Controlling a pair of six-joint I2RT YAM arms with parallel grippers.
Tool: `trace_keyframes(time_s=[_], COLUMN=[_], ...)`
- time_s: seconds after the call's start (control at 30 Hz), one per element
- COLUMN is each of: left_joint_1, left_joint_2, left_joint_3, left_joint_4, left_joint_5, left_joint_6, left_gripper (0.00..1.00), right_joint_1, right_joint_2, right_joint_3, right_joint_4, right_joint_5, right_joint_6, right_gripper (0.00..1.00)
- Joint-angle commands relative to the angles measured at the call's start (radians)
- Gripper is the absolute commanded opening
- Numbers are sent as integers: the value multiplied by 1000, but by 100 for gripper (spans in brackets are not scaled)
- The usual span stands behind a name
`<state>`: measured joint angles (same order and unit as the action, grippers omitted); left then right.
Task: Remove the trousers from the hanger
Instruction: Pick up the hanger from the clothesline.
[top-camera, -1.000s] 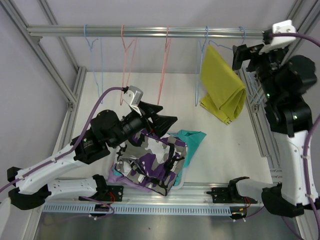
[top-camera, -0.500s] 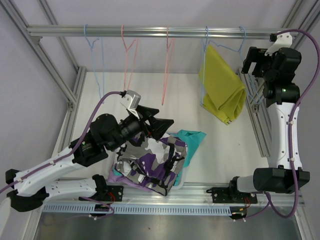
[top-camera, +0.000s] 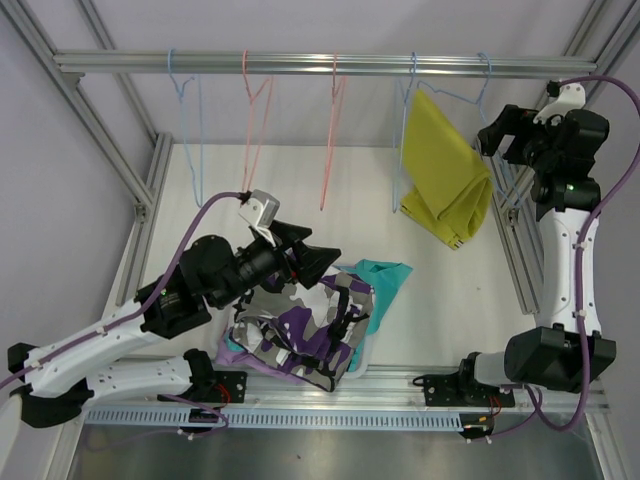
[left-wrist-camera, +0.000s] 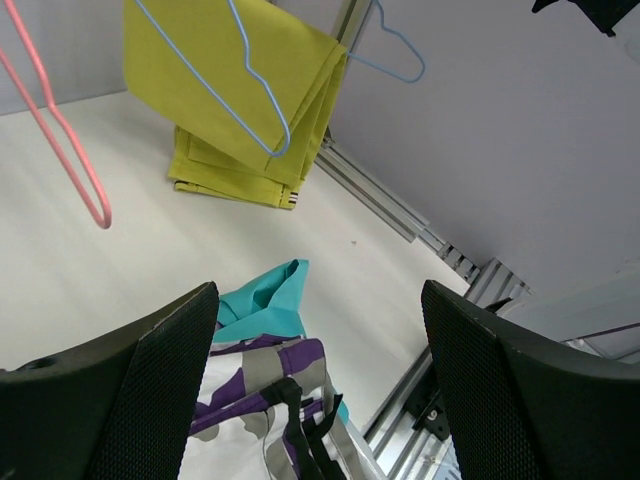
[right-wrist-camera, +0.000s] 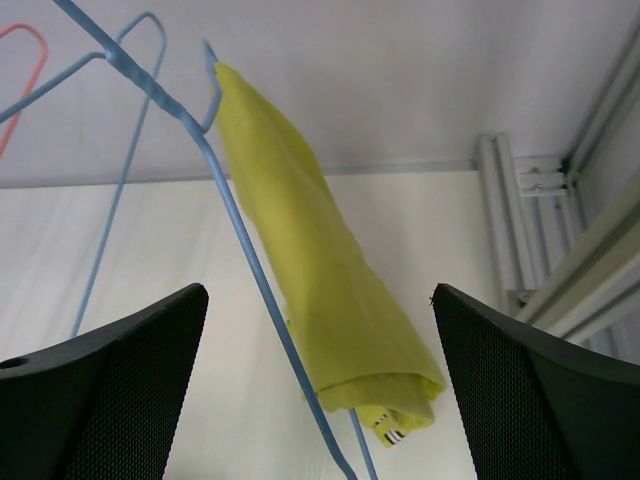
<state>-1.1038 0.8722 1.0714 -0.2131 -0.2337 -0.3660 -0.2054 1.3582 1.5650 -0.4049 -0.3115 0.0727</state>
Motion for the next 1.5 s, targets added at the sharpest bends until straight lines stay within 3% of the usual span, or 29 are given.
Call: trace_keyframes(time_s=[0.0,0.23,0.43,0.57,0.7,0.93,1.2,1.27,1.47], left_joint_1=[-2,-2,-2,-4,-4,-5,-5,-5,-8], left_joint_2=[-21,-13,-12,-12,-15,-4,4,1,-19], left_joint_3=[-14,-25,-31,-31,-31,-33,-31,-28,-30], left_joint_4=[4,9,9,4,1,3,0,-5,-17], left_joint_5=[-13,-10,-6,-4,-9,-6,-1,-7,-18], left_joint_6=[-8,-7,-8,-8,-4,-4,-4,-1,2], left_gripper=[86,87,87,87,88,88,88,88,88], right_joint_1=[-22,-81,-126,-134,-135,-131,-129,-126,-111], right_joint_2=[15,36,85,130,153,168,163,163,151], right_joint_3=[-5,-83,-103,-115,-114,-149,-183,-186,-211], right_joint_4=[99,319,431,523,546,658,854,870,986], right_joint_5=[-140,-368,-451,-514,-544,-641,-719,-721,-729], right_joint_6=[56,238,360,443,483,567,752,762,865], right_gripper=[99,97,85,67,63,47,16,0,0])
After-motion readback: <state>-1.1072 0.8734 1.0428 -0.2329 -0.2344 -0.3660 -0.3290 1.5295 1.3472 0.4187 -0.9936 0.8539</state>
